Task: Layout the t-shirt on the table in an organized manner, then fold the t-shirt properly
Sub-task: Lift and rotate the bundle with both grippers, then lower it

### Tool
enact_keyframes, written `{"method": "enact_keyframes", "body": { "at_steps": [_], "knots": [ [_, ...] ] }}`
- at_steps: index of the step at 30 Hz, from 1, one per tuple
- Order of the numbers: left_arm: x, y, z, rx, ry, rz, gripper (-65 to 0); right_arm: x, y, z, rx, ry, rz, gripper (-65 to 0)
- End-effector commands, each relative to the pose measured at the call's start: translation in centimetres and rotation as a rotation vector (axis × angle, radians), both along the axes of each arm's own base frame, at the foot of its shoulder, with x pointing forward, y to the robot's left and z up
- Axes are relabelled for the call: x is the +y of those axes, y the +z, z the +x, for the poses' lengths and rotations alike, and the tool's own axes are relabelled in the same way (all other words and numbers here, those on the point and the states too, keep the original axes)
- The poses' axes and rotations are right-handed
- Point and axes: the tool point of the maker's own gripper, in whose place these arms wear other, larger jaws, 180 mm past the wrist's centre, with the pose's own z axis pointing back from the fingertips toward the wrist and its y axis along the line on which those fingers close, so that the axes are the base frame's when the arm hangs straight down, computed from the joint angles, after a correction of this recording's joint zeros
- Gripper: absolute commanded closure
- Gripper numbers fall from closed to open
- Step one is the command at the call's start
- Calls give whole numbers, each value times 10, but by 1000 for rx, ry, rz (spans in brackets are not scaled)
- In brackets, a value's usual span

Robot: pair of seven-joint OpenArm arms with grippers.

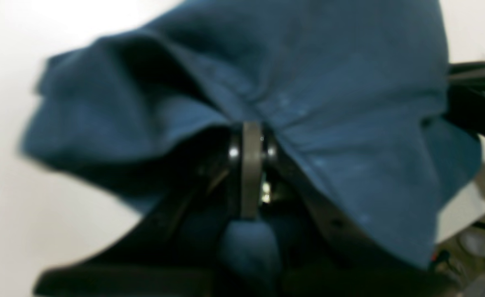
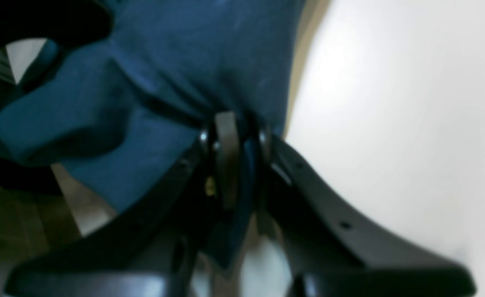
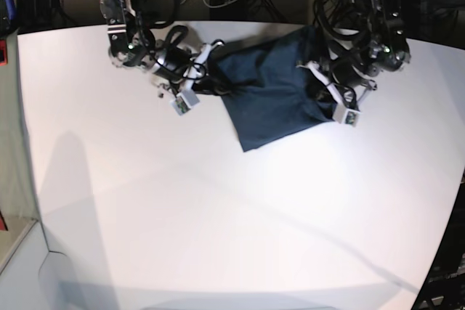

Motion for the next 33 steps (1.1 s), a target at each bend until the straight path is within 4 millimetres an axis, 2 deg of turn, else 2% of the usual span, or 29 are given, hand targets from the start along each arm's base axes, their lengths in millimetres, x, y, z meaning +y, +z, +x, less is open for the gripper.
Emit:
{"method": "enact_keyframes", "body": {
  "at_steps": [1,8,11,16,19,23,26,28,30,33],
  "knots": [
    [11,0,-6,6,19,22,0,-13,-17,-6,46,19,-105,-59],
    [45,8,-27,51,24,127,0,-13,-22,-8,62,17,-104,-59],
    [66,11,-34,55,45,171,0,-12,-21,-8,60,17,-103,-59],
    [92,17,-37,52,113,197,0,-10,-18,-4,50,19,-101,-59],
    [93,25,-34,25,122,202,0,-10,-19,-5,53,20,-99,-59],
    [69,38,-42,-16,-1,171,-14,-9,-19,-6,53,24,-99,-59],
    [63,56,-47,-57,-18,132,-115,-8,-19,-6,54,23,-97,-59],
    [64,65,-48,-80,29,79,-230,-8,-19,-6,54,23,-97,-59],
    [68,69,-53,-89,87,12,-325,-8,-19,-6,54,23,-97,-59],
    [75,67,-61,-97,185,-102,-419,-8,-19,-7,56,23,-97,-59]
  ]
}}
